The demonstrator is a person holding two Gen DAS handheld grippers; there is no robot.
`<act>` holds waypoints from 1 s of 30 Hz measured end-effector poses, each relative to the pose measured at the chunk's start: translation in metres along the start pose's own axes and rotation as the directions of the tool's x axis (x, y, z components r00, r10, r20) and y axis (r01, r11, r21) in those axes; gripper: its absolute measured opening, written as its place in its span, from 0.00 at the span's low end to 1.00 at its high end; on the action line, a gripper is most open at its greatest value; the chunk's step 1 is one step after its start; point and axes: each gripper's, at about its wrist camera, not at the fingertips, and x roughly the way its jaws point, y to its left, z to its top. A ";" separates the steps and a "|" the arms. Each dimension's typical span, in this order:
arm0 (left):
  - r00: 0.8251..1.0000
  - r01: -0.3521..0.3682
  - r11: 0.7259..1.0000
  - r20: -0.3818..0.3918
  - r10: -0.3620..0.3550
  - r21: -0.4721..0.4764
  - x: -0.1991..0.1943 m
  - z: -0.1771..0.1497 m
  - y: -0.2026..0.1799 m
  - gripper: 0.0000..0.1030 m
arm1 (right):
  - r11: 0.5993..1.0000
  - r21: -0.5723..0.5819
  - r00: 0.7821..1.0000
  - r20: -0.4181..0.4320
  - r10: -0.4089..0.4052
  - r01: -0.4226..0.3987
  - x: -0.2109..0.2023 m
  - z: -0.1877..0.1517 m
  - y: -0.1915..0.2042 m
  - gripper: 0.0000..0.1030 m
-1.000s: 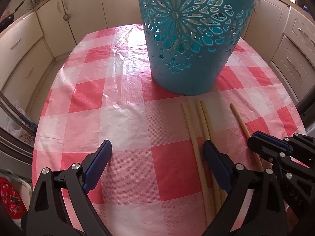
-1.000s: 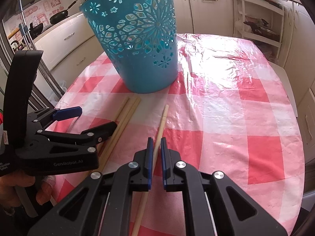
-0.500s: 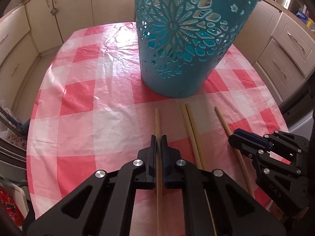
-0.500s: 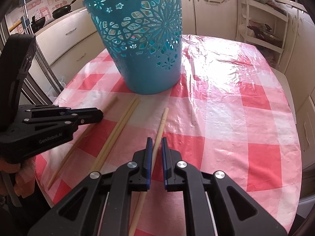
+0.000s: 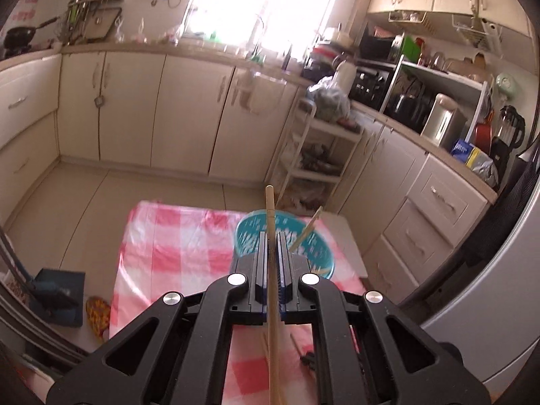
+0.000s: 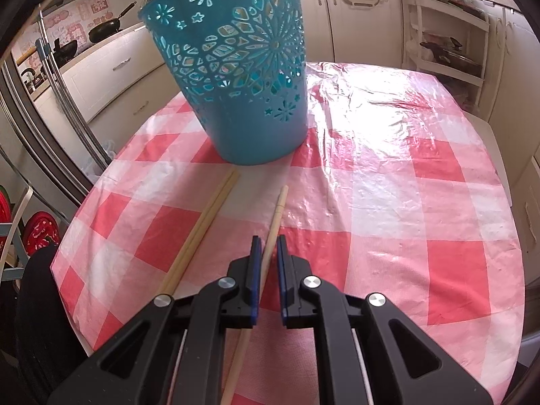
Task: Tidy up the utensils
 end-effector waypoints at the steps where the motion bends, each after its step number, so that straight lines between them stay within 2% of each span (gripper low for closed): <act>1: 0.999 0.000 1.000 0.035 0.000 0.011 0.002 0.008 -0.007 0.04 | 1.000 0.001 1.000 0.001 0.002 -0.002 0.000 0.000 0.000 0.09; 5: 0.989 -0.004 1.000 0.145 0.003 0.010 0.024 0.035 -0.030 0.04 | 1.000 0.009 1.000 0.003 0.015 -0.015 -0.001 0.000 -0.003 0.09; 9: 0.964 -0.059 0.998 0.258 0.058 -0.005 0.058 0.047 -0.045 0.05 | 0.999 0.019 1.000 0.003 0.029 -0.029 -0.001 0.000 -0.006 0.09; 11: 0.954 -0.089 0.996 0.287 0.089 -0.012 0.077 0.049 -0.048 0.05 | 0.999 0.023 0.999 0.002 0.036 -0.036 -0.001 0.001 -0.007 0.09; 14: 0.949 -0.130 0.991 0.287 0.131 -0.024 0.103 0.047 -0.048 0.05 | 0.999 0.027 0.999 -0.002 0.045 -0.045 0.000 0.002 -0.008 0.09; 18: 0.958 -0.161 0.987 0.240 0.158 -0.008 0.122 0.030 -0.044 0.04 | 0.998 0.030 0.999 -0.006 0.053 -0.053 0.000 0.003 -0.009 0.10; 23: 0.971 -0.168 0.986 0.178 0.161 0.024 0.122 0.012 -0.038 0.06 | 0.998 0.030 0.998 -0.011 0.061 -0.061 0.001 0.003 -0.010 0.12; 24: 0.972 -0.173 0.985 0.165 0.167 0.026 0.119 0.009 -0.036 0.09 | 0.998 0.028 0.998 -0.011 0.065 -0.065 0.000 0.004 -0.010 0.14; 25: 0.972 -0.180 0.983 0.161 0.174 0.025 0.114 0.008 -0.034 0.17 | 0.997 0.025 0.998 -0.012 0.066 -0.066 0.000 0.004 -0.009 0.15; 26: 0.970 -0.188 0.982 0.163 0.182 0.023 0.108 0.006 -0.030 0.30 | 0.998 0.023 0.998 -0.014 0.067 -0.066 0.000 0.004 -0.009 0.15; 28: 0.958 -0.224 0.975 0.183 0.219 0.004 0.088 0.003 -0.021 0.48 | 0.997 0.023 0.997 -0.021 0.068 -0.068 -0.001 0.004 -0.008 0.19; 30: 0.944 -0.258 0.966 0.211 0.255 -0.016 0.063 -0.001 -0.010 0.56 | 0.998 0.015 0.998 -0.024 0.061 -0.061 -0.003 0.002 -0.007 0.19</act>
